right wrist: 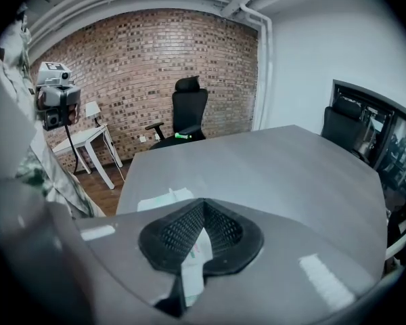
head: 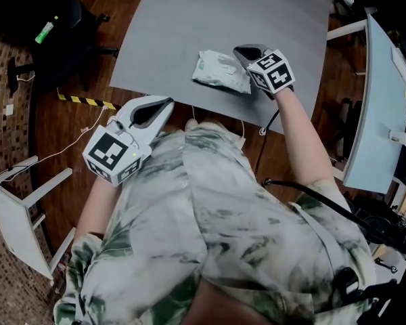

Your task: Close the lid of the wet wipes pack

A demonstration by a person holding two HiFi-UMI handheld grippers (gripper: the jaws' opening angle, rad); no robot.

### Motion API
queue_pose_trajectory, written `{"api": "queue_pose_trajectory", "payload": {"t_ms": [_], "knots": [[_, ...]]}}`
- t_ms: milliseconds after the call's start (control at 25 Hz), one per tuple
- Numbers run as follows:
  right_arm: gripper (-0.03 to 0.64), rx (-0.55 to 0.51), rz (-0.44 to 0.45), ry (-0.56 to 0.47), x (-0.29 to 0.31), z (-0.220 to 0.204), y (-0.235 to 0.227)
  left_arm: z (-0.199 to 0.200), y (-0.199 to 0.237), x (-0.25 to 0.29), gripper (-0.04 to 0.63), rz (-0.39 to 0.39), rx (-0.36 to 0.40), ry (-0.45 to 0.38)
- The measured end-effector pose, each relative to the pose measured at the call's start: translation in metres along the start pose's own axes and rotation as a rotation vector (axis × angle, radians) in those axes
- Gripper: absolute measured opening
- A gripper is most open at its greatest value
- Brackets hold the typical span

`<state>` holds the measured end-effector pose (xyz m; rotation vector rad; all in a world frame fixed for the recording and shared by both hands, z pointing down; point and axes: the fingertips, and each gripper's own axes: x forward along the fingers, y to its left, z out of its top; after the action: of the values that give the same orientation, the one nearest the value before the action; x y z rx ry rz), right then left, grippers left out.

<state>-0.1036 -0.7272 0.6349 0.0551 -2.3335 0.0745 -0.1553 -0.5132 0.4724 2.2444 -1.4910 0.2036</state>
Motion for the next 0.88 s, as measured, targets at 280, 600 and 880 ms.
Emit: {"api": "queue_pose_trajectory", "payload": {"t_ms": [280, 600, 880], "knots": [[0.008, 0.031, -0.016, 0.015, -0.004, -0.018, 0.031, -0.001, -0.008, -0.007, 0.003, -0.056, 0.017, 0.029], [0.006, 0.056, -0.031, 0.039, 0.005, -0.033, 0.057, -0.005, -0.012, -0.023, 0.003, -0.085, 0.033, 0.043], [0.006, 0.086, -0.07, 0.044, 0.012, -0.044, 0.059, -0.01, -0.007, -0.044, 0.003, -0.078, 0.028, 0.05]]}}
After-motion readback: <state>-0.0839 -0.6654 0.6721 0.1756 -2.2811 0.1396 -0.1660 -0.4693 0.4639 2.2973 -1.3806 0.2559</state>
